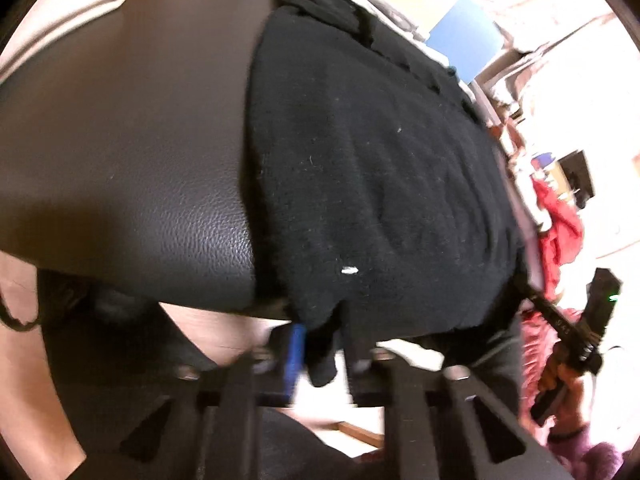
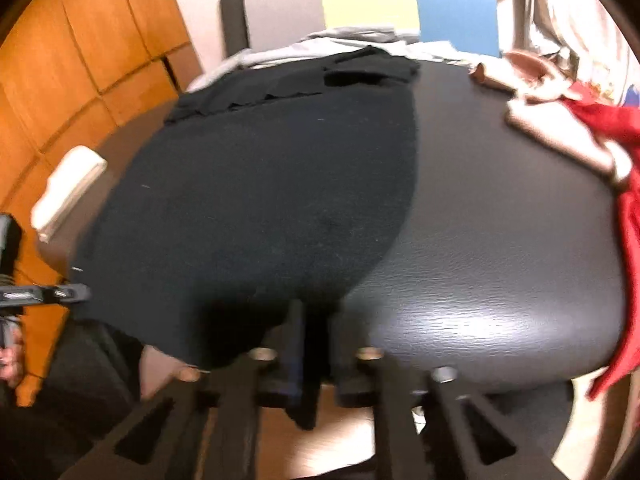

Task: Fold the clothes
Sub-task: 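Pinch the sweater hem with both grippers and lift it, then carry the held hem over the sweater body with both grippers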

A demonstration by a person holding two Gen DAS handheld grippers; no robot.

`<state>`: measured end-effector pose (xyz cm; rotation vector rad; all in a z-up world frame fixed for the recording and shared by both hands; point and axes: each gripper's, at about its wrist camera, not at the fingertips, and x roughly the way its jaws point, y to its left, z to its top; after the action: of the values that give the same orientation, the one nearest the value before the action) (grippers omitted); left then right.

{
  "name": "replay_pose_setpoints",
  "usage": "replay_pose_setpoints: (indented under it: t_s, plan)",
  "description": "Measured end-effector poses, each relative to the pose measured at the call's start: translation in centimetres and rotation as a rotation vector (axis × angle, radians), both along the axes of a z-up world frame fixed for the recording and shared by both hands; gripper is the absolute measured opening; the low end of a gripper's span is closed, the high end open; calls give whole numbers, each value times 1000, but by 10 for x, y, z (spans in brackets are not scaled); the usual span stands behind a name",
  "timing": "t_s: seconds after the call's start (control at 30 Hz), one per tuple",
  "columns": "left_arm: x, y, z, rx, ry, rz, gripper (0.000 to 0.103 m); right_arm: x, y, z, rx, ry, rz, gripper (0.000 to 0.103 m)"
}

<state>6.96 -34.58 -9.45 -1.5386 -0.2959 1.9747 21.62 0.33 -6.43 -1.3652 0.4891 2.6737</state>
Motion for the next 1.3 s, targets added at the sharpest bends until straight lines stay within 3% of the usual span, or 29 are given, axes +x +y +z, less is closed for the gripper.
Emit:
replay_pose_setpoints:
  t_s: [0.23, 0.47, 0.73, 0.83, 0.93, 1.03, 1.2, 1.3]
  plan:
    - [10, -14, 45, 149, 119, -18, 6, 15, 33, -5, -400, 57, -41, 5]
    - [22, -34, 89, 322, 178, -51, 5, 45, 57, 10, -749, 207, -55, 5]
    - [40, -68, 131, 393, 199, -36, 5, 75, 57, 46, -990, 359, 7, 5]
    - [24, -69, 147, 409, 232, -15, 5, 65, 66, 64, -1019, 414, 18, 5]
    - [-11, -55, 160, 378, 298, 1, 5, 31, 85, 77, -1027, 468, 5, 5]
    - [-69, -31, 161, 366, 287, 17, 5, -12, 111, 74, -1069, 497, -61, 5]
    - [-161, 23, 150, 300, 286, 36, 5, -95, 150, 54, -1083, 453, -167, 5]
    - [-210, 51, 125, 264, 238, 51, 5, -128, 170, 26, -1097, 394, -265, 5]
